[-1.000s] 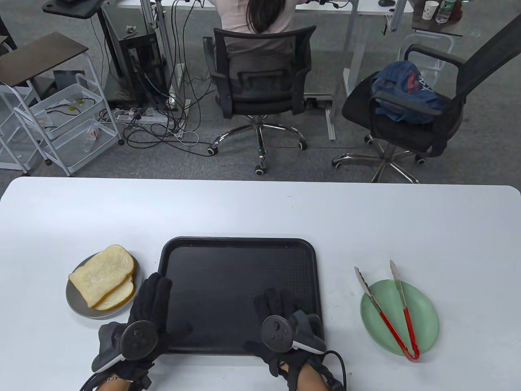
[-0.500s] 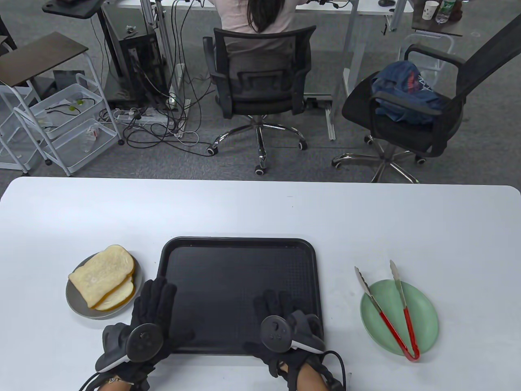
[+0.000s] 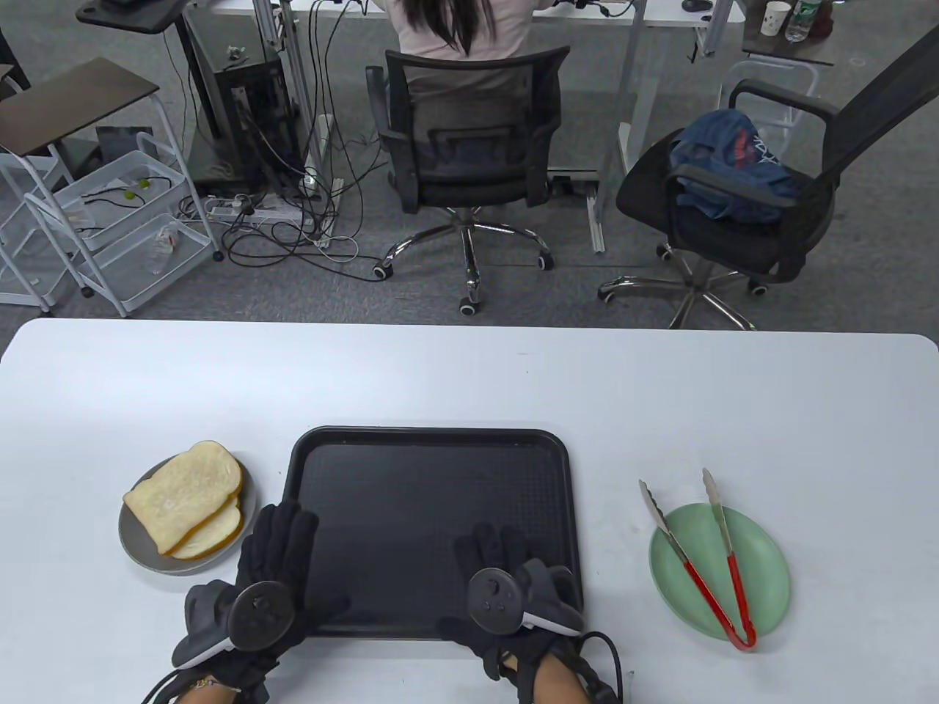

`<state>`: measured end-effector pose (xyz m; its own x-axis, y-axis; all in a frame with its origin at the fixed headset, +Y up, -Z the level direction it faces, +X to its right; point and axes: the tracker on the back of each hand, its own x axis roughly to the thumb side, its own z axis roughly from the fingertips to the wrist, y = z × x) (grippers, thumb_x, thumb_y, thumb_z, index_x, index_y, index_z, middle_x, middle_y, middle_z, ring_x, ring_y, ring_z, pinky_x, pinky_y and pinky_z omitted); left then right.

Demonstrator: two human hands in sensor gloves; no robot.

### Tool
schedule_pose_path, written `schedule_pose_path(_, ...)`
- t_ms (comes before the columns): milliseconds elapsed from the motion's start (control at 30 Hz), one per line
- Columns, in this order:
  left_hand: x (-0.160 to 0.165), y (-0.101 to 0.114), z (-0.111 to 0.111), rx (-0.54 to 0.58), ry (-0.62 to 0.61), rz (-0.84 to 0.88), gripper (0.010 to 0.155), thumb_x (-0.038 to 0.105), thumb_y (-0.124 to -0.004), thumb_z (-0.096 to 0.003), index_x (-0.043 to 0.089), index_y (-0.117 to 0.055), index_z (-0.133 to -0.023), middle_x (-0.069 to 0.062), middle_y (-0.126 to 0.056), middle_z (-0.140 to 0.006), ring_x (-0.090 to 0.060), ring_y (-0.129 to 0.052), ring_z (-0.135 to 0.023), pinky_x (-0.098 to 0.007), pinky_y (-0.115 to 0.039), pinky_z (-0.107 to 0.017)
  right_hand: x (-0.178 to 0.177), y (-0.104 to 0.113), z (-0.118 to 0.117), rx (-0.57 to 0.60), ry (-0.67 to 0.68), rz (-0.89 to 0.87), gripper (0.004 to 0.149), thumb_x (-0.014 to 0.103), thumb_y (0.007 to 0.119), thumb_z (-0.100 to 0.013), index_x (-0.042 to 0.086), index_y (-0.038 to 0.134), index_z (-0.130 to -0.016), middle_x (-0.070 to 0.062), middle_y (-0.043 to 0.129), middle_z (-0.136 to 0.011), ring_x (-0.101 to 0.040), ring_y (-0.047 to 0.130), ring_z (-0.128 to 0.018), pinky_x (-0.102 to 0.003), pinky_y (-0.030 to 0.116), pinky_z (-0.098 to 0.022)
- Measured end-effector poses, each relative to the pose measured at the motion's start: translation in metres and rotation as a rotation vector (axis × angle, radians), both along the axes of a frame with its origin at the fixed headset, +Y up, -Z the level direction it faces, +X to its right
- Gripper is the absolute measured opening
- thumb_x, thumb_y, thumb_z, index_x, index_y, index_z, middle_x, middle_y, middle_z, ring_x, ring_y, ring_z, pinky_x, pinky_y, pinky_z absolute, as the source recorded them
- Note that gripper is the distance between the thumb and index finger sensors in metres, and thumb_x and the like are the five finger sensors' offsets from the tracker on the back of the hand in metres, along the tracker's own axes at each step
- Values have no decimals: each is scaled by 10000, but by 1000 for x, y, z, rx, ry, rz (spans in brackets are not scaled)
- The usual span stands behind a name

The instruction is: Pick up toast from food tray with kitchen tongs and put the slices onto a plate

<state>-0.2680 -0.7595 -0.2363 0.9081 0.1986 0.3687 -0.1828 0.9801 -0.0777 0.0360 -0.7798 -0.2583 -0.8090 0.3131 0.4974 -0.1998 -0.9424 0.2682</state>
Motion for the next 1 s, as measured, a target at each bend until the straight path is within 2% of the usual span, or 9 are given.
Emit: schedule_pose_path(1000,1,-1,0,-23,-23,6,1057,805,-434,-535,158,171,-1112,-239,76,-1211,-563,-91,-1137,-703,-347,-836,0,-1,0,-33,7,-1,1001,626,682,-430,35,124,-1014,-337,88,-1053,-695,136,-858,-816,349,-521)
